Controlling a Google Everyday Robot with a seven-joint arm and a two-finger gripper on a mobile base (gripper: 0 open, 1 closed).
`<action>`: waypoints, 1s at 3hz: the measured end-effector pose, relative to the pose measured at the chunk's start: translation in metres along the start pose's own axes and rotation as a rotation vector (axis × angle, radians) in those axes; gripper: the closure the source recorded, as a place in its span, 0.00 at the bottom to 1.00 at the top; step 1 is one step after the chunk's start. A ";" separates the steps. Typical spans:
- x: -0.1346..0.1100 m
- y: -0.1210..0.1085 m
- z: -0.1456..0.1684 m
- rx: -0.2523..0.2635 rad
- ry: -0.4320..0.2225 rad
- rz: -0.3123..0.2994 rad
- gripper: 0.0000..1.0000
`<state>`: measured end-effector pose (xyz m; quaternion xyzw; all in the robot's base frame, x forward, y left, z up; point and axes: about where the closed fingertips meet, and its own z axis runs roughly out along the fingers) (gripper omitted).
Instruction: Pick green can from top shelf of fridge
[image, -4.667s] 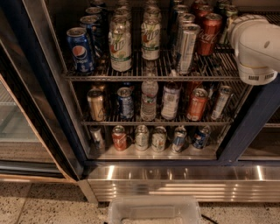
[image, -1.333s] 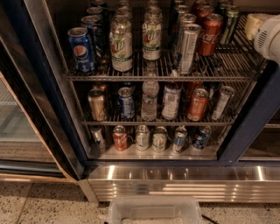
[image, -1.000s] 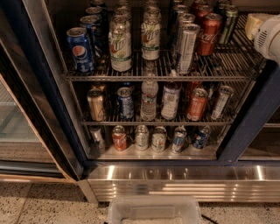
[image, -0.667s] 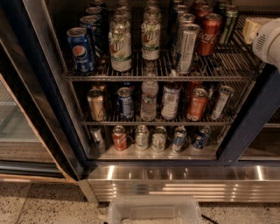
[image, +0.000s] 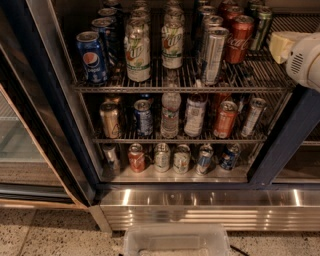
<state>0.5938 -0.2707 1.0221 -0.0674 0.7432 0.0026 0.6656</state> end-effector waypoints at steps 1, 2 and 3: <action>-0.005 0.013 -0.008 -0.082 -0.012 0.003 1.00; -0.001 0.010 -0.030 -0.166 -0.033 0.019 1.00; 0.013 -0.023 -0.074 -0.173 -0.026 0.032 1.00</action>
Offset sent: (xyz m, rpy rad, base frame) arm -0.0977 -0.0613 -0.0245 0.0805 -0.0294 0.1747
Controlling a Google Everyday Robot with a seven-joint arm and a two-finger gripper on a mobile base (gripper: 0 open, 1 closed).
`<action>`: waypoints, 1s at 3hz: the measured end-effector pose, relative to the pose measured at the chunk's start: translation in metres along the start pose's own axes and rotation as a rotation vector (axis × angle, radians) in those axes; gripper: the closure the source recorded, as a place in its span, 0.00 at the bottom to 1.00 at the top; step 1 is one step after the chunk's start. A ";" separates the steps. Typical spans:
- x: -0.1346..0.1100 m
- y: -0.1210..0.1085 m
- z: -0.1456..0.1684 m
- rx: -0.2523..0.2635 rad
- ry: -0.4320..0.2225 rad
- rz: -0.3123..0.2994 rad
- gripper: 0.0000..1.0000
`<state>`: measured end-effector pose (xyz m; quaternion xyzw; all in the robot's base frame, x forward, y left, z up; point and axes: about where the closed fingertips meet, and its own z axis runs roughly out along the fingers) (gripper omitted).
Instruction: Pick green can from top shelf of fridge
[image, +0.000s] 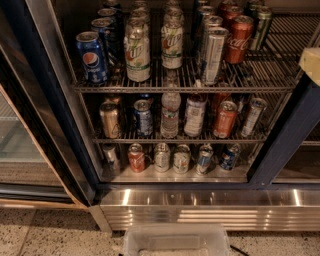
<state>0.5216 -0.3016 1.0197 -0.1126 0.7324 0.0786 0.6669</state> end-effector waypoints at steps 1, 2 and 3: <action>-0.002 -0.031 -0.056 0.036 0.006 -0.013 1.00; -0.001 -0.031 -0.059 0.032 0.009 -0.013 1.00; -0.001 -0.031 -0.059 0.032 0.009 -0.013 0.81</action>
Offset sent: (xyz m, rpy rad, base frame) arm -0.0379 -0.0381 0.0072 -0.0145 0.0002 -0.0297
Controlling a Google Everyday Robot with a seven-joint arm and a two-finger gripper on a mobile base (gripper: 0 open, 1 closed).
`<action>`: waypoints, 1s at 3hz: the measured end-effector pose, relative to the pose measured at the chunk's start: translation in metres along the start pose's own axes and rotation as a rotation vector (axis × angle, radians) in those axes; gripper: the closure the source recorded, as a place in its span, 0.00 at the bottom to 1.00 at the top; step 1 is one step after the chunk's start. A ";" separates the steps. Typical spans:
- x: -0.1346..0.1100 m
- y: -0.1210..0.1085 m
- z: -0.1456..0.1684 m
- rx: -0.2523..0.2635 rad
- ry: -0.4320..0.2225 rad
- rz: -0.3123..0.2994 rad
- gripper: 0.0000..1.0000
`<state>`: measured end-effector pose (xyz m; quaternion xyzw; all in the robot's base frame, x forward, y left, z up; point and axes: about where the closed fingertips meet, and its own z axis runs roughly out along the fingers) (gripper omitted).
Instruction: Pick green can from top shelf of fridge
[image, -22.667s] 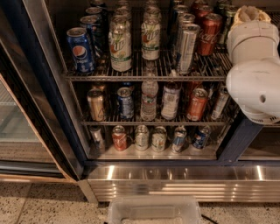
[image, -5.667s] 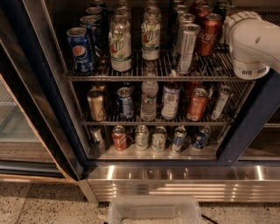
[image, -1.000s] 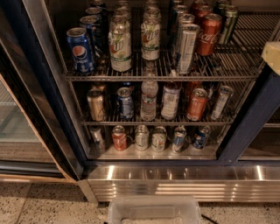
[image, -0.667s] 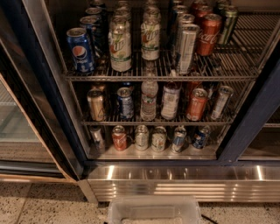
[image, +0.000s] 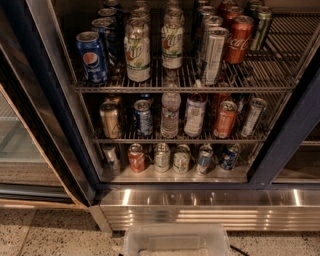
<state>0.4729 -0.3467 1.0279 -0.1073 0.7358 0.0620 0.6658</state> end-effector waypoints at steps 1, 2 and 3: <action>0.000 0.000 0.000 0.000 0.000 0.000 0.57; 0.000 0.000 0.000 0.000 0.000 0.000 0.34; 0.000 0.000 0.000 0.000 0.000 0.000 0.12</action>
Offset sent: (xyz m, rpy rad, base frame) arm 0.0000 0.0000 0.0000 0.0000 0.0000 0.0000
